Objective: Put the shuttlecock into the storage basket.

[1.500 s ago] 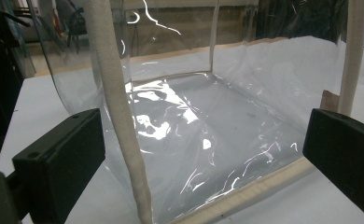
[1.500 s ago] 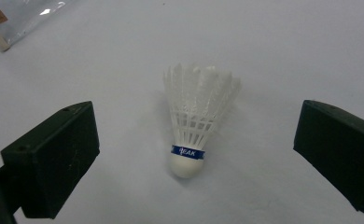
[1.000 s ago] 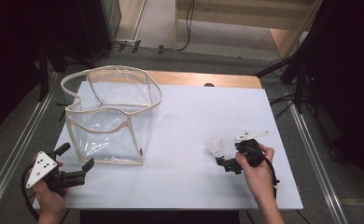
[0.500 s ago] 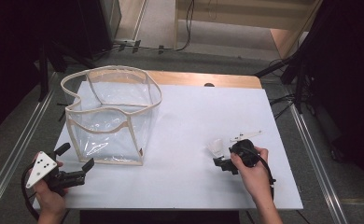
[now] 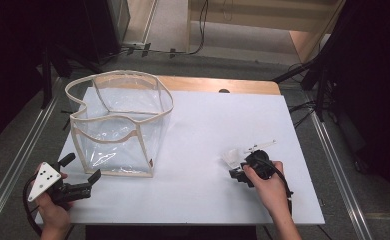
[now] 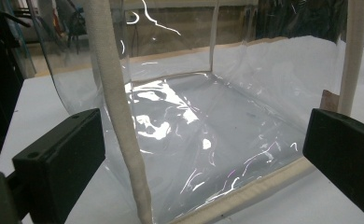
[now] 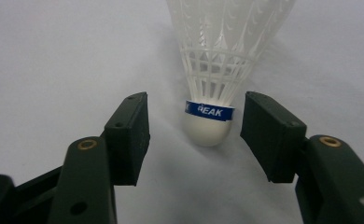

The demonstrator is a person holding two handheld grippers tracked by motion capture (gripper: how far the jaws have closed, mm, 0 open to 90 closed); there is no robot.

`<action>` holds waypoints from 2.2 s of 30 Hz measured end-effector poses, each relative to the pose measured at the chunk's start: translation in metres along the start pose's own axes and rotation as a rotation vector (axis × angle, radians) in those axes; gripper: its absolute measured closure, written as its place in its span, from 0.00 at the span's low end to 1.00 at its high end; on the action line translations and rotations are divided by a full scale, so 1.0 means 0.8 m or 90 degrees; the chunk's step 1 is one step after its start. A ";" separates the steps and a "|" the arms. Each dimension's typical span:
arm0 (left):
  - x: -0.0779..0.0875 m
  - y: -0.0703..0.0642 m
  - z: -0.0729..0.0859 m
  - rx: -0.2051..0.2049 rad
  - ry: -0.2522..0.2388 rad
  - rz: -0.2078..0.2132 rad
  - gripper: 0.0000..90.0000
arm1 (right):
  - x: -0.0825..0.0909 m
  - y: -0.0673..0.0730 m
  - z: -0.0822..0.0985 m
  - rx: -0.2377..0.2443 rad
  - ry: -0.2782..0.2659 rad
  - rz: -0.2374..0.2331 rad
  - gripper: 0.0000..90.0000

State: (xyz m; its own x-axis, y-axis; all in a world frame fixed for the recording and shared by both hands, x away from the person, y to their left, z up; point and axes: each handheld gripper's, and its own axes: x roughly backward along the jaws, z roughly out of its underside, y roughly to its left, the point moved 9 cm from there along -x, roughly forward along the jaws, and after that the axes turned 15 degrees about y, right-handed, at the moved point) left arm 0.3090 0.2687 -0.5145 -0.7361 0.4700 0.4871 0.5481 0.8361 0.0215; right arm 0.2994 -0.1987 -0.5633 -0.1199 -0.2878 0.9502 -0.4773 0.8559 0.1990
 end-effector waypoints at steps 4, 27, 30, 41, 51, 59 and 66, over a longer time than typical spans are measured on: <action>0.000 0.000 0.000 0.000 -0.001 0.000 0.00 | -0.001 0.001 -0.001 -0.003 0.004 0.001 0.53; 0.001 0.001 0.000 0.003 -0.001 -0.003 0.00 | -0.006 0.000 -0.002 -0.012 0.016 0.015 0.69; 0.001 0.001 0.000 0.002 -0.002 -0.003 0.00 | -0.002 0.001 -0.003 -0.007 0.008 0.015 0.69; 0.001 0.001 0.000 0.001 -0.002 -0.004 0.00 | 0.017 0.005 -0.011 0.002 -0.043 0.021 0.69; 0.000 -0.001 0.000 -0.005 0.001 -0.002 0.00 | 0.030 0.012 -0.024 0.012 -0.101 0.030 0.69; 0.000 -0.002 0.000 -0.008 0.002 0.000 0.00 | 0.038 0.016 -0.032 0.013 -0.130 0.027 0.69; 0.000 -0.002 0.000 -0.009 0.002 0.002 0.00 | 0.044 0.020 -0.037 0.025 -0.155 0.027 0.69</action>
State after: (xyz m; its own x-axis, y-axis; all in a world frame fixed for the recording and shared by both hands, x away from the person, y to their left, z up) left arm 0.3081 0.2672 -0.5148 -0.7334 0.4710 0.4901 0.5557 0.8307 0.0332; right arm 0.3137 -0.1825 -0.5191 -0.3440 -0.3514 0.8708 -0.5006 0.8532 0.1465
